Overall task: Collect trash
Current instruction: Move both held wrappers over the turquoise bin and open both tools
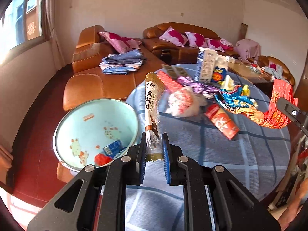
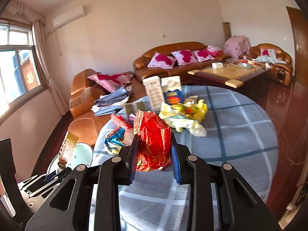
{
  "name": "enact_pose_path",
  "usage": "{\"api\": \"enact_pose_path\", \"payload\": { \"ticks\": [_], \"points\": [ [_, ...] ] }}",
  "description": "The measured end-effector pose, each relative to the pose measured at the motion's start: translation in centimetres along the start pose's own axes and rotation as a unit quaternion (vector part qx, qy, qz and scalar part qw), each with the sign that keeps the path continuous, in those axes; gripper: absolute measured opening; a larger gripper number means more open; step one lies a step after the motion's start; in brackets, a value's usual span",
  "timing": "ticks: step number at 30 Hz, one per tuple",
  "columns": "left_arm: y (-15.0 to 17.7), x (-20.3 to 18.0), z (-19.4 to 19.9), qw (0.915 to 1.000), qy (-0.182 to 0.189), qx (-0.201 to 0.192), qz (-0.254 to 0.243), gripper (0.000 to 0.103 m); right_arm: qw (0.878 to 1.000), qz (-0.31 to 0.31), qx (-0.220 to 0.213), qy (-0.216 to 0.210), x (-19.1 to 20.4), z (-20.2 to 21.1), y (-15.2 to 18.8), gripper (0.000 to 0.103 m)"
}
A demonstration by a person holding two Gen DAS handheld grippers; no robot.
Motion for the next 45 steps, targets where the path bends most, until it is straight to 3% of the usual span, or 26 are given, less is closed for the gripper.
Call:
{"api": "enact_pose_path", "payload": {
  "ticks": [23, 45],
  "points": [
    [0.5, 11.5, 0.5, 0.9944, -0.074, 0.001, 0.075, 0.015, 0.994, 0.081, 0.014, -0.079, 12.1, -2.7, 0.2, 0.031],
    [2.0, 15.1, -4.0, 0.9897, -0.094, 0.059, 0.090, 0.015, 0.980, 0.154, 0.074, -0.105, 19.1, -9.3, 4.0, 0.031]
  ]
}}
Point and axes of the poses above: each gripper's, at about its wrist camera, not at the fingertips, and z roughly against the way its jaws point, x to its left, y to its underside, the point moved 2 cm from there along -z, roughly the way its jaws point, and after that the axes turned 2 degrees about y, right-handed, at the moved point
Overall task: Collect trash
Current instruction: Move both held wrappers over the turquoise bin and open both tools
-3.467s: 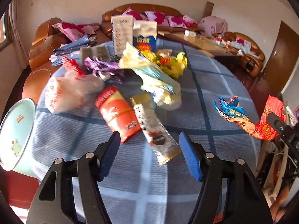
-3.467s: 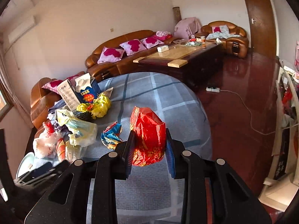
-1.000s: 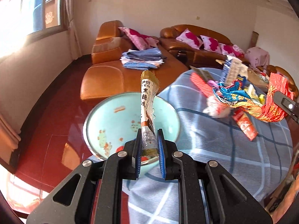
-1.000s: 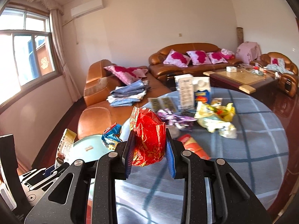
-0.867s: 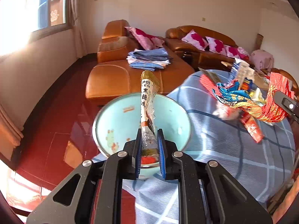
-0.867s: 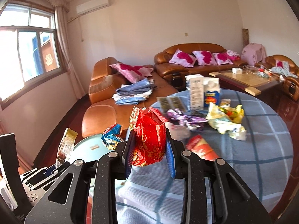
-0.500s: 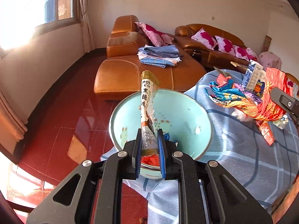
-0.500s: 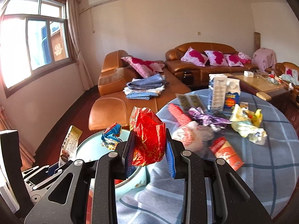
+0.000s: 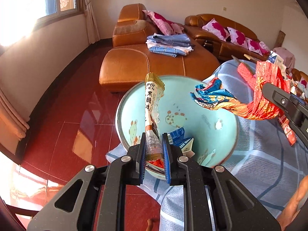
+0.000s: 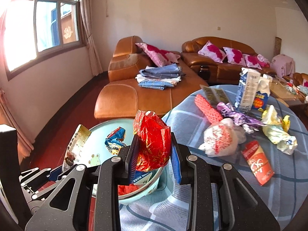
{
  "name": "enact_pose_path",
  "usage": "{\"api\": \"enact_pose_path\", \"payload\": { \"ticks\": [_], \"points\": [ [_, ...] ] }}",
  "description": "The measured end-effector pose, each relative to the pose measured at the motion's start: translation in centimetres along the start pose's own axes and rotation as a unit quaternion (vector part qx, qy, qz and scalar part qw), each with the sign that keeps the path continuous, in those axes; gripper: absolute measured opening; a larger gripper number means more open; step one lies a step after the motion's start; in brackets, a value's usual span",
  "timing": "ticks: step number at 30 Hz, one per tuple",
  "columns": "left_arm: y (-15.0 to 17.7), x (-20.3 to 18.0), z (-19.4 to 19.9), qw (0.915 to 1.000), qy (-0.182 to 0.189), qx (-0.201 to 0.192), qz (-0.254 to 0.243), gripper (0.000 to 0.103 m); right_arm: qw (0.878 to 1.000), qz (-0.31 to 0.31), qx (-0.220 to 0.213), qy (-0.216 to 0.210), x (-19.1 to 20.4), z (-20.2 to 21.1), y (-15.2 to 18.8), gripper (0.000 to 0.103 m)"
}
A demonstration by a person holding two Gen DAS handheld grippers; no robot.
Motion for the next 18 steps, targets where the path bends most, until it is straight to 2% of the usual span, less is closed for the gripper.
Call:
{"api": "enact_pose_path", "payload": {
  "ticks": [6, 9, 11, 15, 16, 18],
  "points": [
    [-0.1, 0.2, -1.5, 0.9999, -0.005, 0.016, 0.000, 0.019, 0.999, 0.005, 0.023, -0.039, 0.5, -2.3, 0.4, 0.038],
    [-0.1, 0.4, -2.1, 0.9997, -0.010, 0.023, 0.004, 0.031, 0.998, -0.002, 0.031, -0.049, 0.3, -3.0, 0.5, 0.040],
    [-0.1, 0.3, -2.2, 0.9996, -0.017, 0.022, 0.004, 0.045, 0.998, -0.014, 0.032, -0.051, -0.2, -3.0, 0.4, 0.040],
    [-0.2, 0.0, -1.9, 0.9995, -0.028, 0.013, -0.004, 0.054, 0.998, -0.034, 0.022, -0.047, -1.2, -2.2, 0.2, 0.040],
    [-0.2, -0.2, -1.8, 0.9996, -0.027, 0.011, -0.003, 0.058, 0.998, -0.038, 0.018, -0.046, -1.5, -1.9, 0.2, 0.042],
    [-0.2, -0.4, -1.5, 0.9996, -0.028, 0.007, -0.004, 0.067, 0.998, -0.041, 0.009, -0.042, -1.9, -1.2, 0.1, 0.052]
  ]
}}
Point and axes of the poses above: each gripper's, at about its wrist camera, not at the fingertips, and z roughly against the way its jaws point, x to its left, y to its underside, the point moved 2 cm from there along -z, roughly the way its jaws point, and after that the axes turned 2 degrees about y, right-handed, at the moved point
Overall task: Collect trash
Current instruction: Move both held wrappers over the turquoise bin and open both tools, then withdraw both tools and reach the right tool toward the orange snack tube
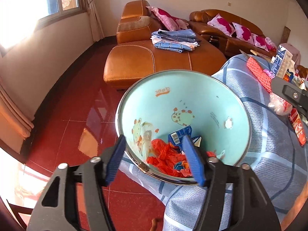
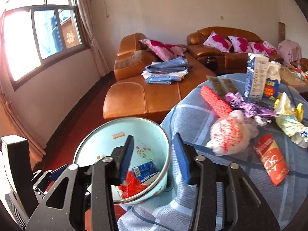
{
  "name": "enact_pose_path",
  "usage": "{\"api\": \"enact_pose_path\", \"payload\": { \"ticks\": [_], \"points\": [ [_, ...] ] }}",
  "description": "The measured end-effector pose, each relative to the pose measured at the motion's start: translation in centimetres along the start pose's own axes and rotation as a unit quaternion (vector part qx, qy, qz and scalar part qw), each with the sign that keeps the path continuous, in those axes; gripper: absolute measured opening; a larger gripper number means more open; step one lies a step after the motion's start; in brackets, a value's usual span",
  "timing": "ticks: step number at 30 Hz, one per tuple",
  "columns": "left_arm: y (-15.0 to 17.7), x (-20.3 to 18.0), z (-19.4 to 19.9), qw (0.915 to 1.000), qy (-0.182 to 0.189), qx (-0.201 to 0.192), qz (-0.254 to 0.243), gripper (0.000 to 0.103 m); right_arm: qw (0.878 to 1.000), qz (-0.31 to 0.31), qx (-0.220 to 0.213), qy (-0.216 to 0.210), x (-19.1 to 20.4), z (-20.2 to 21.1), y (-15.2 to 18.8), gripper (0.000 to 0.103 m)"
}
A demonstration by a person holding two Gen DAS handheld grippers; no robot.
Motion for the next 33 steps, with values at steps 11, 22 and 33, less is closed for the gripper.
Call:
{"api": "enact_pose_path", "payload": {
  "ticks": [11, 22, 33],
  "points": [
    [-0.3, -2.0, 2.8, 0.9994, -0.007, -0.028, -0.020, 0.081, 0.998, -0.017, -0.042, 0.049, -2.7, 4.1, 0.2, 0.082],
    [-0.1, -5.9, 6.4, 0.9966, -0.002, -0.062, -0.055, 0.085, 0.992, -0.062, -0.075, 0.086, -7.4, 8.2, 0.9, 0.090],
    [0.3, -10.9, 9.3, 0.9923, 0.020, -0.085, -0.088, 0.096, 0.985, -0.086, -0.090, 0.119, -11.6, 12.4, 2.1, 0.090]
  ]
}}
Point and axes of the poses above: each gripper's, at about its wrist camera, not at the fingertips, and z roughly against the way its jaws point, x to its left, y to its underside, the point moved 2 cm from there along -z, roughly the way its jaws point, and after that the axes turned 2 degrees about y, right-handed, at the moved point
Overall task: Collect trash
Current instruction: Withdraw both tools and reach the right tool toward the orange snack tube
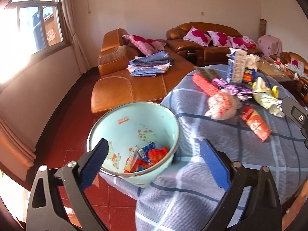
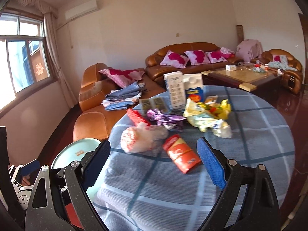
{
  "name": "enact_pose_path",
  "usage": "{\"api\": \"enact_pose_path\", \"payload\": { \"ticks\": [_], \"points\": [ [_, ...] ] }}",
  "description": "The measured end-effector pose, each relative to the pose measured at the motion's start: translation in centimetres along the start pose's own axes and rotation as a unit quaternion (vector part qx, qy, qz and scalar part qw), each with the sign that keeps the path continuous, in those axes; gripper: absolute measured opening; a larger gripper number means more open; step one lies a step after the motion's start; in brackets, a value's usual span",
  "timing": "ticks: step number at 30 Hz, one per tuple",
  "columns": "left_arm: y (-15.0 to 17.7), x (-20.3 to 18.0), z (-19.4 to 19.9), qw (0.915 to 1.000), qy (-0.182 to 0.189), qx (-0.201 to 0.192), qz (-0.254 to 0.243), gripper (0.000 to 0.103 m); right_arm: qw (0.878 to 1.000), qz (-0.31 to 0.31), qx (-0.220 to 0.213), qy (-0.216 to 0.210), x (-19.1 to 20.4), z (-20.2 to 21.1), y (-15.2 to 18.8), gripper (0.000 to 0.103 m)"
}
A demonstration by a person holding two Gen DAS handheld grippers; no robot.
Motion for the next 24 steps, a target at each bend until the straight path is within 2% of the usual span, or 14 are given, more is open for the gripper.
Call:
{"api": "enact_pose_path", "payload": {
  "ticks": [8, 18, 24],
  "points": [
    [-0.1, -4.1, 1.2, 0.9989, 0.036, -0.004, -0.028, 0.097, 0.999, -0.024, 0.003, 0.026, -4.3, 1.0, 0.1, 0.090],
    [1.9, -7.1, 0.5, 0.9955, 0.080, 0.032, -0.040, 0.097, 0.996, -0.053, 0.026, 0.059, -9.0, 1.1, 1.3, 0.089],
    [2.5, -7.4, -0.6, 0.9932, 0.099, 0.049, -0.036, 0.097, 0.996, -0.040, 0.058, 0.048, -9.6, -0.6, 1.8, 0.082]
  ]
}}
Point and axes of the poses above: each gripper's, at about its wrist camera, not at the fingertips, and z roughly against the way its jaws point, x to its left, y to its underside, the point moved 2 cm from there along -z, roughly the way its jaws point, and after that the axes turned 2 degrees about y, right-handed, at the moved point
